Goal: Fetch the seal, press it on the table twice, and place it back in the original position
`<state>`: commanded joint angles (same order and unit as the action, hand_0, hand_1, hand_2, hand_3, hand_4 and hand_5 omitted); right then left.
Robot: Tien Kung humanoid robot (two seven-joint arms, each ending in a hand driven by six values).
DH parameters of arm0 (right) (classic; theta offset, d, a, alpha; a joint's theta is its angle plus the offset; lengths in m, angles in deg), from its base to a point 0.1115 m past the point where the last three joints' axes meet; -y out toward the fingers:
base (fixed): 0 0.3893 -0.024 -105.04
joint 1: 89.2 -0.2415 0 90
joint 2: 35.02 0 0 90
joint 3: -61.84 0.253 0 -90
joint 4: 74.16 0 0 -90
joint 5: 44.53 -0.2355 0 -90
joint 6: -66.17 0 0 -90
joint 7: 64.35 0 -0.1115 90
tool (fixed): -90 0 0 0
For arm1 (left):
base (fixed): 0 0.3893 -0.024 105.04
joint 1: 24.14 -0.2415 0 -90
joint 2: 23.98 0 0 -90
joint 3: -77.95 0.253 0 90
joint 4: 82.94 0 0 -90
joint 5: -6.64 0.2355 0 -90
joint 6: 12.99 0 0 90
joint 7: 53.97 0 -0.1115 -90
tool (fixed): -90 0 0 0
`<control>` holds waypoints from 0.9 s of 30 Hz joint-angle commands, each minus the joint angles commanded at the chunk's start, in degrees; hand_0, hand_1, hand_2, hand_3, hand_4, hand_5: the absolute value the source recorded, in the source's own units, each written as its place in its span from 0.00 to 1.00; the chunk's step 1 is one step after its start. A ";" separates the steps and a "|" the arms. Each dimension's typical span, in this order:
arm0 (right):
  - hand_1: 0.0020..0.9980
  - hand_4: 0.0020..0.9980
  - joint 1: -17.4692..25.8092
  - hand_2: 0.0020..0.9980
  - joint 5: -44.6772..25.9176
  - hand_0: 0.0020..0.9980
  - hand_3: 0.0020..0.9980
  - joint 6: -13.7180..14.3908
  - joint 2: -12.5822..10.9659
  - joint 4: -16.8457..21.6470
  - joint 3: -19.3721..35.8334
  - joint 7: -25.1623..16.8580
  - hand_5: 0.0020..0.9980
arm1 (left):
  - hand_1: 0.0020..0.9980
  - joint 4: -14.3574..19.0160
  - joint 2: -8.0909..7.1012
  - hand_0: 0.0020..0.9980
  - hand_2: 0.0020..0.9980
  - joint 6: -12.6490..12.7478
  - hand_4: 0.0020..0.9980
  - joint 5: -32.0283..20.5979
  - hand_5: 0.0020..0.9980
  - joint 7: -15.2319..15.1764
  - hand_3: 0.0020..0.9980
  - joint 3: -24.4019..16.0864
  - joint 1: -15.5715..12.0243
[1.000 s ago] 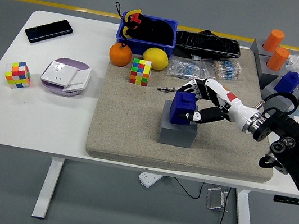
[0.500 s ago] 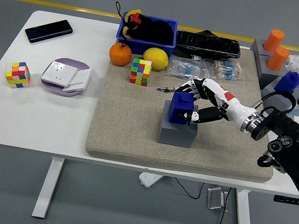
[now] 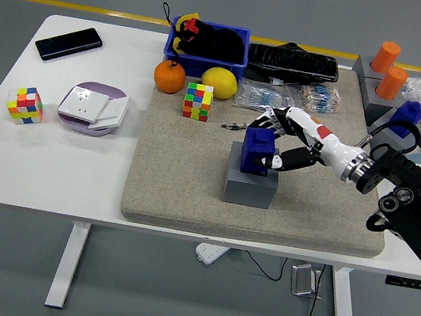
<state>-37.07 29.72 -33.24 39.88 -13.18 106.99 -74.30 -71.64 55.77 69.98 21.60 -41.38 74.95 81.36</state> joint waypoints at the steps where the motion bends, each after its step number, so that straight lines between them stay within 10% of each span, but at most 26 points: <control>1: 0.40 0.78 0.02 0.42 -0.01 0.53 0.42 0.01 0.01 0.00 -0.03 0.00 0.00 | 0.70 -0.01 0.00 0.72 0.68 0.01 0.70 -0.07 0.25 -0.03 0.75 0.04 -0.01; 27: 0.40 0.78 -0.09 0.42 0.21 0.53 0.42 -0.15 -0.23 -0.50 -0.35 0.27 0.00 | 0.69 -0.04 0.07 0.73 0.68 0.12 0.70 -0.58 0.25 -0.17 0.75 0.47 0.04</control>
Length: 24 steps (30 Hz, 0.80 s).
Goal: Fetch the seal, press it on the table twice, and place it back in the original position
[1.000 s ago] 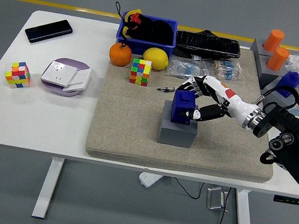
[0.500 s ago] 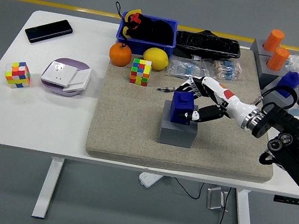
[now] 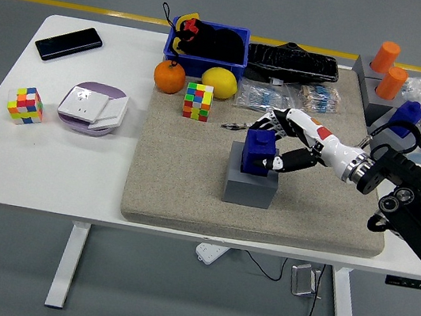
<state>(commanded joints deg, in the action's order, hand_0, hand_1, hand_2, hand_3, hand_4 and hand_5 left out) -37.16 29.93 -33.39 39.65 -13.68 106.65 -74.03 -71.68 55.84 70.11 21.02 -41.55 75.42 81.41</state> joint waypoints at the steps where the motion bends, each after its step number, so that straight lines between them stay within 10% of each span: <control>1: 0.40 0.78 0.03 0.42 0.00 0.53 0.42 0.04 0.01 -0.08 -0.03 -0.03 0.00 | 0.69 0.00 0.01 0.73 0.68 -0.01 0.70 -0.02 0.25 0.00 0.75 0.03 0.00; 24: 0.40 0.78 0.52 0.41 -0.49 0.53 0.42 0.26 1.10 0.59 0.41 0.29 0.00 | 0.70 -0.07 0.07 0.73 0.68 0.02 0.70 -0.61 0.25 -0.15 0.75 0.43 -0.11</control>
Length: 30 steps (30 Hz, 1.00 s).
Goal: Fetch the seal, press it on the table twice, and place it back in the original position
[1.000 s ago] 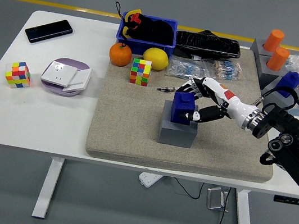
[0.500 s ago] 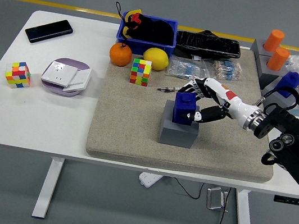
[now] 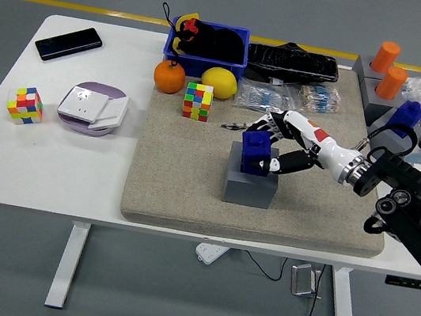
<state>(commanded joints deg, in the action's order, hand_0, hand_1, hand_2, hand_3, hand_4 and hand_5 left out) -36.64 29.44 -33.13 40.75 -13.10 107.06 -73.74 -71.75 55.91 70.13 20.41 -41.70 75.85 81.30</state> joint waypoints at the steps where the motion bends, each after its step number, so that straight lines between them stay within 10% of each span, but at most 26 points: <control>1: 0.40 0.78 0.01 0.41 -0.02 0.53 0.42 0.04 0.15 0.10 -0.01 0.00 0.00 | 0.70 -0.01 0.00 0.73 0.68 -0.01 0.70 0.00 0.25 0.01 0.75 -0.01 -0.02; 30: 0.42 0.79 0.60 0.44 0.00 0.54 0.48 1.04 0.80 -1.13 0.42 1.59 0.00 | 0.70 -0.13 -0.01 0.73 0.68 0.03 0.70 -0.91 0.25 -0.21 0.75 0.53 -0.19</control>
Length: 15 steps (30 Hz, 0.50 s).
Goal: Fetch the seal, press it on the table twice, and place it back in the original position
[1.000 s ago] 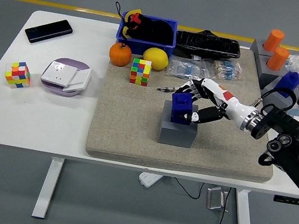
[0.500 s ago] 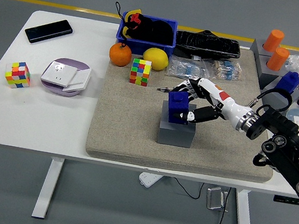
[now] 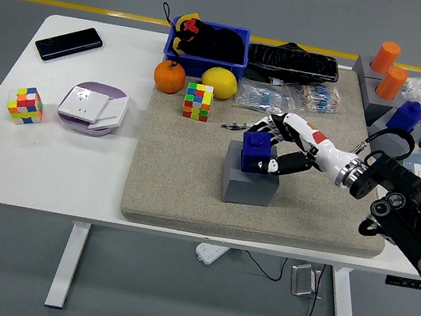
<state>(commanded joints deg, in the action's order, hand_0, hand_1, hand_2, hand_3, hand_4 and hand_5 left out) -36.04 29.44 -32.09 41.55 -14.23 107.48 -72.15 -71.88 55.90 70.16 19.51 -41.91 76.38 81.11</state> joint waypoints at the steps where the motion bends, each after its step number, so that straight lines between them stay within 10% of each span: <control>1: 0.42 0.79 -0.02 0.44 -0.12 0.54 0.48 -0.12 0.01 -0.03 0.03 0.06 0.00 | 0.70 0.00 0.00 0.73 0.68 0.01 0.70 -0.04 0.25 -0.01 0.75 0.02 0.02; 8: 0.55 0.84 -0.07 0.58 -0.83 0.59 0.61 -0.57 -0.07 -0.08 0.19 0.14 0.00 | 0.70 -0.01 0.02 0.72 0.68 -0.01 0.70 0.16 0.25 0.05 0.75 -0.09 0.01; 9: 0.68 0.95 -0.09 0.71 -0.93 0.70 0.73 -0.55 -0.08 -0.05 0.21 0.09 0.00 | 0.70 -0.02 0.03 0.73 0.68 -0.02 0.70 0.20 0.25 0.07 0.75 -0.12 0.01; 15: 0.71 0.97 -0.08 0.74 -0.97 0.72 0.73 -0.72 0.02 0.02 0.19 0.02 0.00 | 0.70 0.00 0.06 0.73 0.68 -0.02 0.70 0.06 0.25 0.01 0.75 0.01 0.02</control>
<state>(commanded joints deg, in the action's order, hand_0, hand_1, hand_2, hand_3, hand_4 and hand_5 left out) -36.13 28.47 -32.80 41.57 -14.21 107.67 -72.13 -71.88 55.96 70.14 19.57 -41.91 76.40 81.13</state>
